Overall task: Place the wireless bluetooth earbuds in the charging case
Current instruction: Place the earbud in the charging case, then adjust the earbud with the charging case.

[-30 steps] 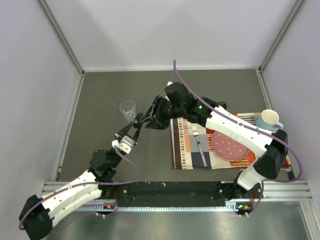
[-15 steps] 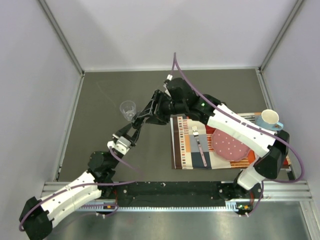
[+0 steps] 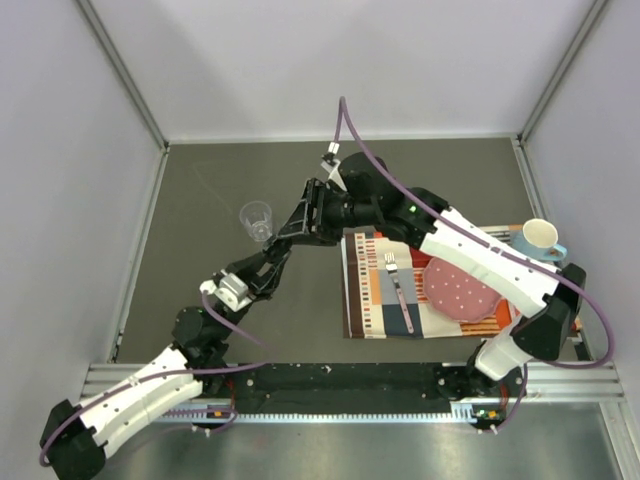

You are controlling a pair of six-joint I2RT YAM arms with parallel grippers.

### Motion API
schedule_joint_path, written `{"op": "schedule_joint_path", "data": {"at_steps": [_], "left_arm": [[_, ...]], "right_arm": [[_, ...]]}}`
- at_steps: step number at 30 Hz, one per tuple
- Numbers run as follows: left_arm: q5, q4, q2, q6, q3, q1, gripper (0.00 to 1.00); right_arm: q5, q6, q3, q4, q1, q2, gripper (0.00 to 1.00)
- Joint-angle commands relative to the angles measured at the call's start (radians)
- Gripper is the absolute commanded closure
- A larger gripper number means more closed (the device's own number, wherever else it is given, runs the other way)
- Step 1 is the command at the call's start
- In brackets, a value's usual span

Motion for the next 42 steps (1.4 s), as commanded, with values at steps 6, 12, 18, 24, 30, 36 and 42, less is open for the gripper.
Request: {"op": "schedule_joint_path", "data": {"at_steps": [6,12,18,24,30,36,42], "left_arm": [[0.191,0.02,-0.081,-0.238,0.02,-0.004,1.0],[0.225,-0.014,-0.132,-0.296,0.025,-0.004,1.0],[0.262,-0.027,-0.118,-0.339,0.048,-0.004,1.0],[0.276,-0.064,-0.088,-0.342,0.095,-0.004,1.0],[0.3,-0.049,-0.037,-0.347,0.131,-0.004,1.0],[0.311,-0.027,-0.026,-0.359,0.135,-0.004,1.0],[0.314,-0.052,-0.038,-0.357,0.143,-0.004,1.0]], "right_arm": [[-0.041,-0.241,0.025,0.061,0.005,-0.083,0.51],[-0.046,-0.362,-0.02,0.095,0.005,-0.154,0.5],[-0.044,-0.487,-0.061,0.101,0.003,-0.235,0.52],[-0.073,-0.707,-0.221,0.24,0.003,-0.408,0.58],[-0.096,-0.823,-0.25,0.193,0.003,-0.465,0.5],[-0.136,-0.895,-0.19,0.099,0.003,-0.427,0.47],[-0.242,-0.963,-0.166,0.078,0.003,-0.415,0.55]]}}
